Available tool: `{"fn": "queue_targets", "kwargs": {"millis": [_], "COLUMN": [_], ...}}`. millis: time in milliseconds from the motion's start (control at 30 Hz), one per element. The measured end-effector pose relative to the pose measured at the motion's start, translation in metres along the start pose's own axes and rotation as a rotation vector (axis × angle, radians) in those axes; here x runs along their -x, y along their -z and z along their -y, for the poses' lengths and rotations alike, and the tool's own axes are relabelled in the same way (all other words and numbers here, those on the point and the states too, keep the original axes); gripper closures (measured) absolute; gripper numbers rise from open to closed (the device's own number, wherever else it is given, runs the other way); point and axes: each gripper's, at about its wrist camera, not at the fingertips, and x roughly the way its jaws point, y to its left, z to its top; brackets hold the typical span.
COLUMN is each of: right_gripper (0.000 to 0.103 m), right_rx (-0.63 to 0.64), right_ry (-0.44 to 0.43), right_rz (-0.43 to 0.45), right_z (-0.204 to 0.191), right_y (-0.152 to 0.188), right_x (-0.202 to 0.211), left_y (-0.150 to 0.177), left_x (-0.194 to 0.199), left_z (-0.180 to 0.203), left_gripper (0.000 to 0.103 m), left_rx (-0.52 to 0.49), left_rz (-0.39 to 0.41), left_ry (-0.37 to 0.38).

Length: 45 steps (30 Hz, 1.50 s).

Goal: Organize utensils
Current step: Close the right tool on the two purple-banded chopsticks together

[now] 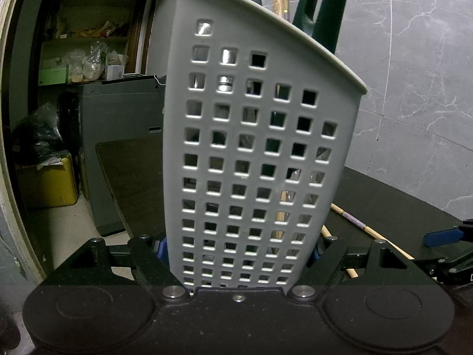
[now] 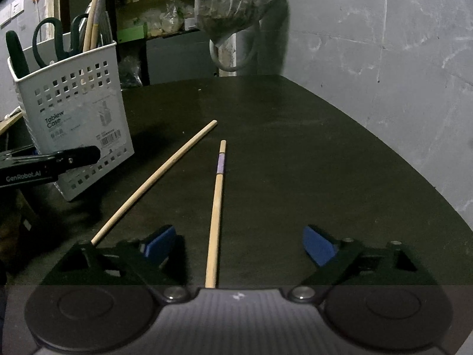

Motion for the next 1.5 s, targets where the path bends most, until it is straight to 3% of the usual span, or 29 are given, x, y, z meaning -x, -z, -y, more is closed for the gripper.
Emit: {"fn": "queue_targets", "kwargs": {"millis": [200, 367, 533, 833, 1133, 1200, 1367, 1500], "right_gripper": [0.029, 0.080, 0.096, 0.096, 0.093, 0.084, 0.043, 0.037], "right_rx": [0.012, 0.016, 0.004, -0.108, -0.159, -0.184, -0.200, -0.110], "right_ry": [-0.015, -0.031, -0.029, -0.058, -0.127, -0.147, -0.195, -0.182], "right_rz": [0.009, 0.023, 0.016, -0.021, -0.046, -0.050, -0.054, -0.067], "right_z": [-0.001, -0.003, -0.006, -0.007, -0.012, -0.011, -0.012, -0.023], "right_y": [-0.002, -0.007, -0.019, -0.058, -0.067, -0.069, -0.071, -0.073], "right_x": [0.001, -0.001, -0.013, -0.057, -0.066, -0.066, -0.064, -0.067], "left_y": [0.000, 0.000, 0.000, -0.002, -0.001, -0.001, -0.001, -0.001], "left_x": [0.000, -0.001, -0.001, -0.002, -0.003, -0.003, -0.003, -0.003], "left_z": [0.000, 0.000, -0.001, -0.003, -0.005, -0.005, -0.004, -0.002], "left_gripper": [0.023, 0.023, 0.023, 0.023, 0.023, 0.023, 0.023, 0.023], "left_rx": [0.002, 0.001, 0.002, 0.008, 0.008, 0.008, 0.006, 0.002], "left_rz": [0.000, 0.001, 0.001, 0.001, 0.004, 0.004, 0.004, 0.003], "left_ry": [0.000, 0.000, 0.000, 0.004, 0.004, 0.004, 0.000, -0.002]}}
